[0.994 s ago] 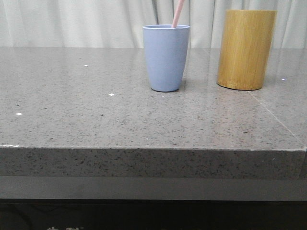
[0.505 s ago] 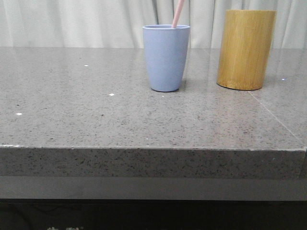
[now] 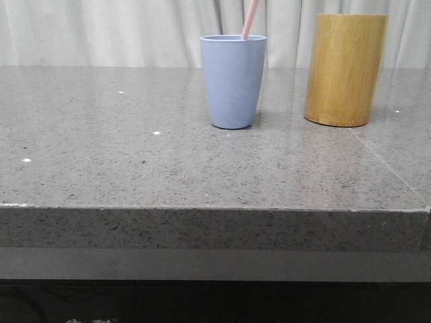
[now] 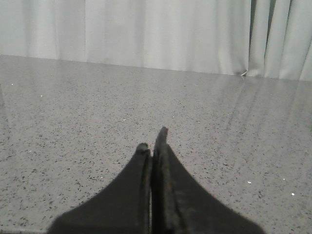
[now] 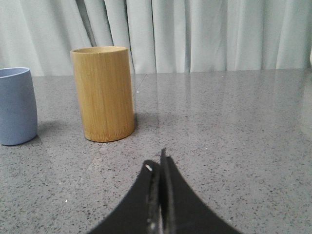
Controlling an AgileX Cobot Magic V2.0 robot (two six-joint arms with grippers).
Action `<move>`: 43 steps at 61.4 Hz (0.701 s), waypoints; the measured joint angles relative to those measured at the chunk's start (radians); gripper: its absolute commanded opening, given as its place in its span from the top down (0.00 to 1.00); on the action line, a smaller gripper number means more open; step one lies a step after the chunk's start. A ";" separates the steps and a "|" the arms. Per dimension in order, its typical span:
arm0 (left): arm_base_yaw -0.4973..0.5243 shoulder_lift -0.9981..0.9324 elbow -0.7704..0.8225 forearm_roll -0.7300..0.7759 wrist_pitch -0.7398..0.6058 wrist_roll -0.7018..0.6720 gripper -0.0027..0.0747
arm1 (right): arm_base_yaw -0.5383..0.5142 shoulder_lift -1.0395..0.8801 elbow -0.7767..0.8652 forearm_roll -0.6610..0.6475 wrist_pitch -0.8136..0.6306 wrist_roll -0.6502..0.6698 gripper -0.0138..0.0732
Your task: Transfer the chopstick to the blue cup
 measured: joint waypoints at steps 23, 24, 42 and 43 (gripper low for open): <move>0.000 0.000 0.000 0.000 0.000 0.000 0.99 | -0.007 0.000 0.000 -0.006 0.002 0.000 0.92; 0.000 0.000 0.000 0.000 0.000 0.000 0.99 | -0.007 0.000 0.000 -0.006 0.002 0.000 0.92; 0.000 0.000 0.000 0.000 0.000 0.000 0.99 | -0.007 0.000 0.000 -0.006 0.003 0.001 0.92; 0.000 0.000 0.000 0.000 0.000 0.000 0.99 | -0.007 0.000 0.000 -0.006 0.003 0.001 0.92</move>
